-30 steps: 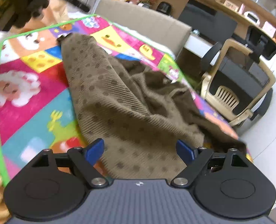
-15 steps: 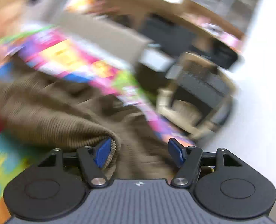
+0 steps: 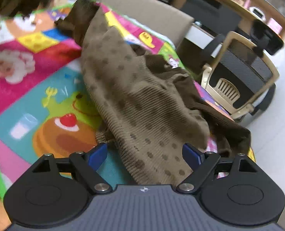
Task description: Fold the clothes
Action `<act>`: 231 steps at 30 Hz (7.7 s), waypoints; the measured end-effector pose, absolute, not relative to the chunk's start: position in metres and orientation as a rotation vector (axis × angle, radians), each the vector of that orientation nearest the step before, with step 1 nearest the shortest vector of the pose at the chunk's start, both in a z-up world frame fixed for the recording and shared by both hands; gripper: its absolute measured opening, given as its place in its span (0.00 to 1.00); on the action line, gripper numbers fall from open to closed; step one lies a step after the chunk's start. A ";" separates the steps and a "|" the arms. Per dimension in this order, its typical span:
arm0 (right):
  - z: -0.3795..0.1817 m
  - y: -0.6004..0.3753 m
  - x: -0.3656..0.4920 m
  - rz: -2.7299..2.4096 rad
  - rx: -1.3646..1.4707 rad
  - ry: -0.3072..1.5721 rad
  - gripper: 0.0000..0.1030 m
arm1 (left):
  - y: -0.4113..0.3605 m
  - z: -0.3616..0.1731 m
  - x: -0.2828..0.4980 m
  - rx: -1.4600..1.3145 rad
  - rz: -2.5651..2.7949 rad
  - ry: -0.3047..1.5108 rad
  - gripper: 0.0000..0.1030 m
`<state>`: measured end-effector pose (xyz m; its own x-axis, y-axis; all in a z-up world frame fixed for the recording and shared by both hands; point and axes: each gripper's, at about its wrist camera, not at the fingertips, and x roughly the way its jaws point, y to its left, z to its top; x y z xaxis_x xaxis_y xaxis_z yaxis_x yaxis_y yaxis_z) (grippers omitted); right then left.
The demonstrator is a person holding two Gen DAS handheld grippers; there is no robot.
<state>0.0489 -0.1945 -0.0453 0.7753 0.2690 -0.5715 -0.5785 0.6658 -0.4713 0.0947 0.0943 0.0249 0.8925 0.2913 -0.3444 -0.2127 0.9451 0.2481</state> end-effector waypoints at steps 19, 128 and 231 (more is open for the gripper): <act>-0.043 -0.183 0.059 0.492 -0.655 0.452 0.84 | 0.015 -0.067 0.038 0.514 -0.154 0.649 1.00; -0.041 -0.119 0.402 0.603 0.279 0.789 0.79 | 0.225 -0.071 0.278 -0.699 -0.079 0.667 0.89; -0.001 -0.246 0.282 0.104 0.095 0.457 0.11 | 0.106 -0.084 0.147 -0.530 -0.317 0.610 0.95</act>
<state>0.2821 -0.2461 -0.0011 0.8922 0.1210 -0.4351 -0.0784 0.9903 0.1145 0.1474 0.1056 -0.0842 0.7779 -0.4306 -0.4577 0.1270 0.8210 -0.5566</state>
